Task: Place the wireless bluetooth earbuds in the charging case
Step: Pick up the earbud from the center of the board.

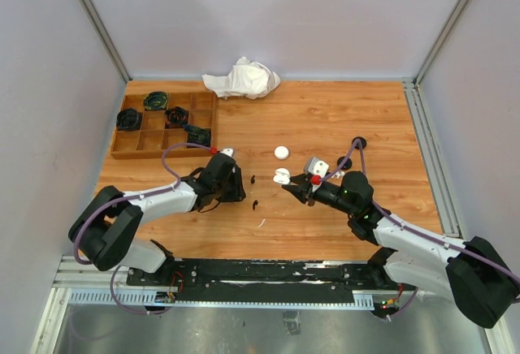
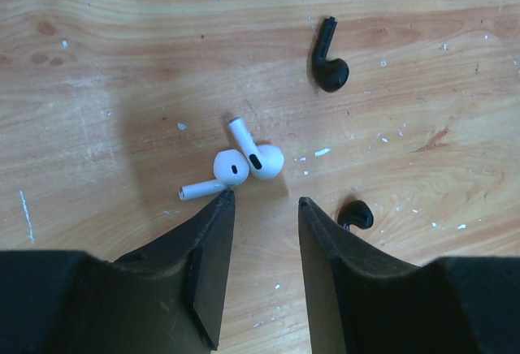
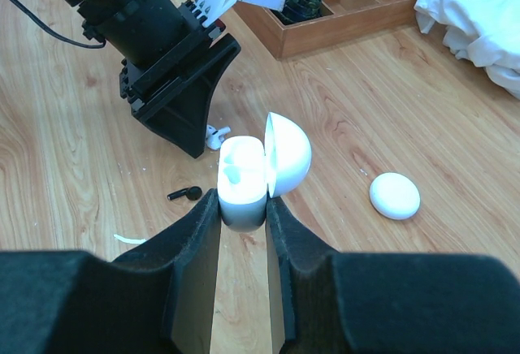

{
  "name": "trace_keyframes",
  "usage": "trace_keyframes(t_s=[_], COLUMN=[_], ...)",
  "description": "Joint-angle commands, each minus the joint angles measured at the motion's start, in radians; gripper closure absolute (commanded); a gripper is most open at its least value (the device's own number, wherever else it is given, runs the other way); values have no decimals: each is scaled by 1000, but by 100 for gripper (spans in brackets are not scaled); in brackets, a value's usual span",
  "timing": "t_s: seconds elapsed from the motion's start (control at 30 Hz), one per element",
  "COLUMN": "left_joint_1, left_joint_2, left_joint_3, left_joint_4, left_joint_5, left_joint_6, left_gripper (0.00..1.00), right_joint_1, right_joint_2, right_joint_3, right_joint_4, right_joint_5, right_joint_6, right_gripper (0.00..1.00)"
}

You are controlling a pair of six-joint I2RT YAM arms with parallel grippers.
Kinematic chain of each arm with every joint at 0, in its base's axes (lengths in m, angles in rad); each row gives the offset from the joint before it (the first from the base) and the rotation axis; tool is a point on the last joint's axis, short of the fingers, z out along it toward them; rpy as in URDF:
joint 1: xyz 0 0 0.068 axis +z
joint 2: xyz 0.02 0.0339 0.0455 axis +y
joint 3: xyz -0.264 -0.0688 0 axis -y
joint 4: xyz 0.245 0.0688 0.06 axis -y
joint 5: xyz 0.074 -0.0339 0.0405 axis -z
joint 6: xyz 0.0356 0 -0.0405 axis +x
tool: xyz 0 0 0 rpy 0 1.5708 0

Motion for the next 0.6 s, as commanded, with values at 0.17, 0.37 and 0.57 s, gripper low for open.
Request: trace_keyframes(t_s=[0.17,0.37,0.57], left_joint_1=[22,36,54], left_joint_2=[70,89,119], left_joint_3=[61,105,142], left_joint_4=[22,-3,8], left_joint_5=[3,-43,-36], left_joint_6=[50,89,128], left_gripper=[57,56,56], right_joint_1=[17,18,21], right_joint_2=[5,1,2], right_joint_3=[-6,-5,-1], right_joint_4=[39,32,24], right_joint_5=[19,22,21], right_joint_6=[-23,-28,-30], right_gripper=[98,98,98])
